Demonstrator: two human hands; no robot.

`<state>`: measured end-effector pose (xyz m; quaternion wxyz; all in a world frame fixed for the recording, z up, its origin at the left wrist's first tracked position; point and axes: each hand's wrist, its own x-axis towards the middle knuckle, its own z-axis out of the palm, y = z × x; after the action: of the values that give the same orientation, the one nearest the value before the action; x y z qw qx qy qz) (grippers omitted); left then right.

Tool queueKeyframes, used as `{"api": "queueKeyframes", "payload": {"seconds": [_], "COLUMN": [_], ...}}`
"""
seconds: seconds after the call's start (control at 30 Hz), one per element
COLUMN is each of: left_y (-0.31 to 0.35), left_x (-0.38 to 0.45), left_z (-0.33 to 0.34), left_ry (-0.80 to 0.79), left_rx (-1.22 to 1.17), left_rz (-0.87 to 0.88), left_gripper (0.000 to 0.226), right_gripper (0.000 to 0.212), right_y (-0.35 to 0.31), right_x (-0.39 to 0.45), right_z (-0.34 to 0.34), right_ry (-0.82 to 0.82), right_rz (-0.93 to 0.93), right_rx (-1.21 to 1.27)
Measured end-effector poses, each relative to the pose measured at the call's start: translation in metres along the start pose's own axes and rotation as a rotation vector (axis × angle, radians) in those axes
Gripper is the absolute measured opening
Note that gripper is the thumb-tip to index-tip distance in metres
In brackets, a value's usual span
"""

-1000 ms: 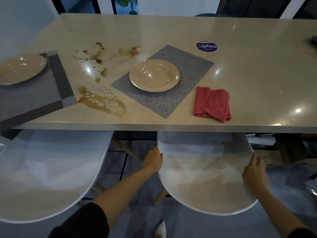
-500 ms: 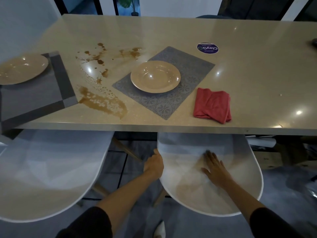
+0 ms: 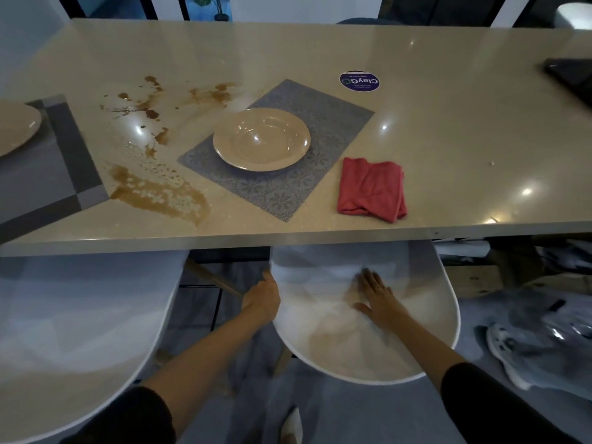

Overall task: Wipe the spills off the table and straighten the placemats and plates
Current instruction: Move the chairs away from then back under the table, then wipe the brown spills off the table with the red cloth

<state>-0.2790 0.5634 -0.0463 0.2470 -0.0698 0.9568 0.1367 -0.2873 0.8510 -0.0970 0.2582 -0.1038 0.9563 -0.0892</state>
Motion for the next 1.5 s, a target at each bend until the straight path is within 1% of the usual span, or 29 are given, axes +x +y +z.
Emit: {"api": "queueKeyframes", "payload": {"seconds": [0.03, 0.07, 0.13, 0.17, 0.23, 0.33, 0.4, 0.47, 0.53, 0.6, 0.67, 0.73, 0.8, 0.87, 0.97, 1.03, 1.13, 1.23, 1.3, 1.33, 1.4, 1.47, 1.5], "left_y": [-0.002, -0.005, -0.009, -0.01, -0.012, -0.011, -0.012, -0.014, -0.019, -0.026, -0.036, -0.049, -0.063, -0.078, -0.106, -0.126, -0.152, -0.18, -0.201, -0.212, -0.231, -0.247, -0.254], "left_x": [-0.001, -0.001, -0.003, -0.005, -0.01, -0.021, -0.028, -0.031, -0.034, -0.036, -0.036, -0.036, -0.034, -0.03, -0.016, -0.005, 0.01, 0.028, 0.039, 0.045, 0.051, 0.054, 0.055], "left_z": [-0.002, -0.005, -0.012, -0.016, -0.029, -0.055, -0.075, -0.093, -0.11, -0.124, -0.139, -0.15, -0.157, -0.163, -0.177, -0.188, -0.207, -0.224, -0.232, -0.235, -0.239, -0.243, -0.244], "left_ry": [-0.014, -0.024, -0.021, -0.01, 0.006, 0.031, 0.099, 0.177, 0.25, 0.323, 0.385, 0.405, 0.407, 0.422, 0.455, 0.483, 0.536, 0.605, 0.639, 0.648, 0.686, 0.738, 0.755], "left_rx": [-0.003, -0.006, 0.028, 0.058, 0.12, 0.112, 0.05, -0.018, -0.089, -0.172, -0.214, -0.233, -0.266, -0.284, -0.33, -0.334, -0.293, -0.23, -0.194, -0.177, -0.148, -0.114, -0.096], "left_rz": [0.003, 0.015, 0.057, 0.074, 0.111, 0.208, 0.278, 0.332, 0.371, 0.399, 0.402, 0.374, 0.344, 0.326, 0.321, 0.312, 0.295, 0.294, 0.279, 0.269, 0.248, 0.234, 0.226], "left_gripper": [0.043, 0.043, 0.04, 0.038, 0.036, 0.036, 0.031, 0.025, 0.022, 0.019, 0.017, 0.019, 0.02, 0.02, 0.018, 0.018, 0.021, 0.021, 0.019, 0.018, 0.017, 0.018, 0.018], "right_gripper": [0.084, 0.089, 0.1, 0.098, 0.085, 0.048, 0.025, 0.015, 0.014, 0.029, 0.047, 0.064, 0.075, 0.078, 0.072, 0.064, 0.062, 0.045, 0.041, 0.039, 0.031, 0.027, 0.026], "right_y": [-0.002, -0.004, -0.013, -0.02, -0.037, -0.059, -0.076, -0.094, -0.106, -0.111, -0.113, -0.111, -0.106, -0.101, -0.102, -0.101, -0.091, -0.099, -0.105, -0.11, -0.121, -0.135, -0.143], "right_x": [-0.002, -0.004, -0.01, -0.015, -0.024, -0.03, -0.029, -0.024, -0.014, 0.002, 0.018, 0.033, 0.045, 0.053, 0.063, 0.07, 0.079, 0.077, 0.075, 0.073, 0.067, 0.061, 0.061], "right_z": [-0.003, -0.007, -0.022, -0.033, -0.058, -0.085, -0.103, -0.126, -0.146, -0.158, -0.165, -0.169, -0.172, -0.17, -0.171, -0.173, -0.171, -0.178, -0.182, -0.187, -0.201, -0.219, -0.228], "right_ry": [0.006, 0.041, 0.154, 0.225, 0.385, 0.692, 0.88, 1.0, 1.057, 1.034, 0.962, 0.864, 0.785, 0.742, 0.727, 0.803, 0.889, 0.936, 0.984, 1.028, 1.106, 1.157, 1.197], "right_rz": [-0.002, -0.019, -0.101, -0.151, -0.301, -0.526, -0.591, -0.585, -0.514, -0.331, -0.141, 0.011, 0.151, 0.262, 0.356, 0.353, 0.28, 0.304, 0.335, 0.336, 0.378, 0.474, 0.485], "right_rx": [-0.003, -0.017, -0.056, -0.055, -0.063, -0.122, -0.136, -0.115, -0.104, -0.068, 0.004, 0.046, 0.058, 0.1, 0.171, 0.234, 0.299, 0.286, 0.328, 0.374, 0.553, 0.713, 0.778]}}
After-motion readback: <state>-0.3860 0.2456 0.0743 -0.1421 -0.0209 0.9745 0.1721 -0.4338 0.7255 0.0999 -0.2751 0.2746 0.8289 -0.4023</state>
